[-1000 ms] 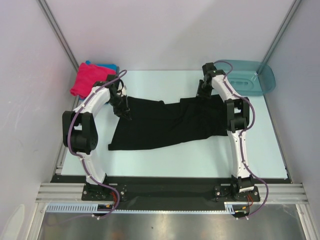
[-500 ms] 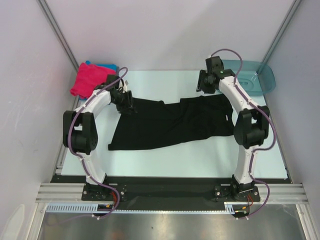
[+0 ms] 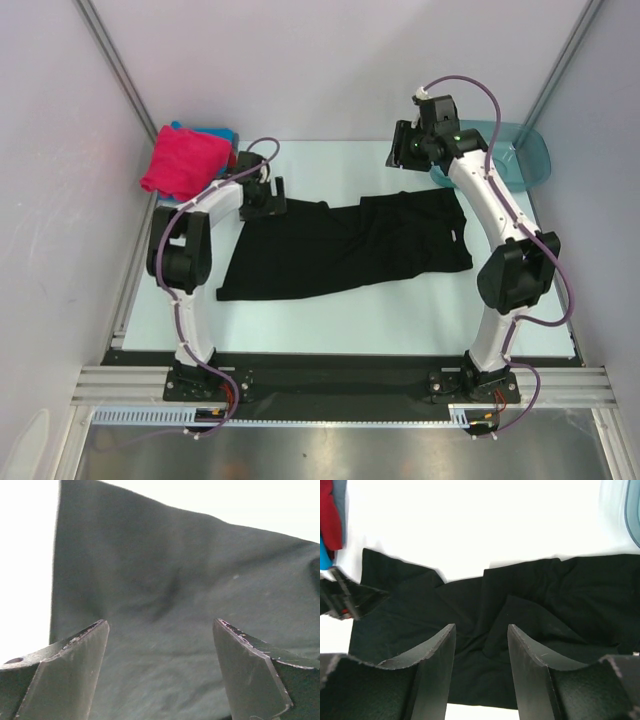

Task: Fold and stack the t-shirts
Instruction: Fold the tshirt

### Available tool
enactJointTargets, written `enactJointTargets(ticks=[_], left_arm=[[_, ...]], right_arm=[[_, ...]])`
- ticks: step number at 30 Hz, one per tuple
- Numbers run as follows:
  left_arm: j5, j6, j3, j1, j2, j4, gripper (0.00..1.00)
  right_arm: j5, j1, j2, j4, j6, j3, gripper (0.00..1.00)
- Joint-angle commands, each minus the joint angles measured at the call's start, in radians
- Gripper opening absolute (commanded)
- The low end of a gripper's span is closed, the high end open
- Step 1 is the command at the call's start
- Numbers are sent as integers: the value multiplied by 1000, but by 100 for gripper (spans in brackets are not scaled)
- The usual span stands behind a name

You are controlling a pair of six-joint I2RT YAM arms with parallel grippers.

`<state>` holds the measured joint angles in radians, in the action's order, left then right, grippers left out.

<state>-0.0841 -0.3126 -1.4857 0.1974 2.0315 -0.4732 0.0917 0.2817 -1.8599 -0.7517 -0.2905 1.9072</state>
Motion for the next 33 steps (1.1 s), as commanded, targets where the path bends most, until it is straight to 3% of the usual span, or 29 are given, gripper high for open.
enactJointTargets(ticks=[1, 10, 13, 14, 15, 16, 18, 27, 33], left_arm=[[29, 7, -91, 48, 47, 48, 91], [142, 24, -75, 100, 130, -2, 87], [171, 33, -77, 112, 154, -24, 76], [182, 32, -82, 117, 160, -39, 68], [197, 29, -90, 123, 168, -51, 38], [213, 24, -116, 134, 180, -70, 21], [245, 17, -139, 145, 203, -113, 0], [247, -14, -157, 145, 202, -140, 0], [238, -78, -174, 134, 200, -177, 0]], right_arm=[[39, -3, 61, -1, 4, 32, 52], [92, -9, 94, 9, -12, 6, 52], [100, -12, 105, 9, -16, -2, 53], [102, -12, 111, 11, -15, -5, 53], [103, -13, 116, 9, -15, -7, 53], [103, -16, 120, 8, -15, -8, 53], [106, -18, 128, 2, -15, -10, 53], [114, -33, 168, -31, -19, -71, 54], [46, -44, 162, -158, -7, -79, 54]])
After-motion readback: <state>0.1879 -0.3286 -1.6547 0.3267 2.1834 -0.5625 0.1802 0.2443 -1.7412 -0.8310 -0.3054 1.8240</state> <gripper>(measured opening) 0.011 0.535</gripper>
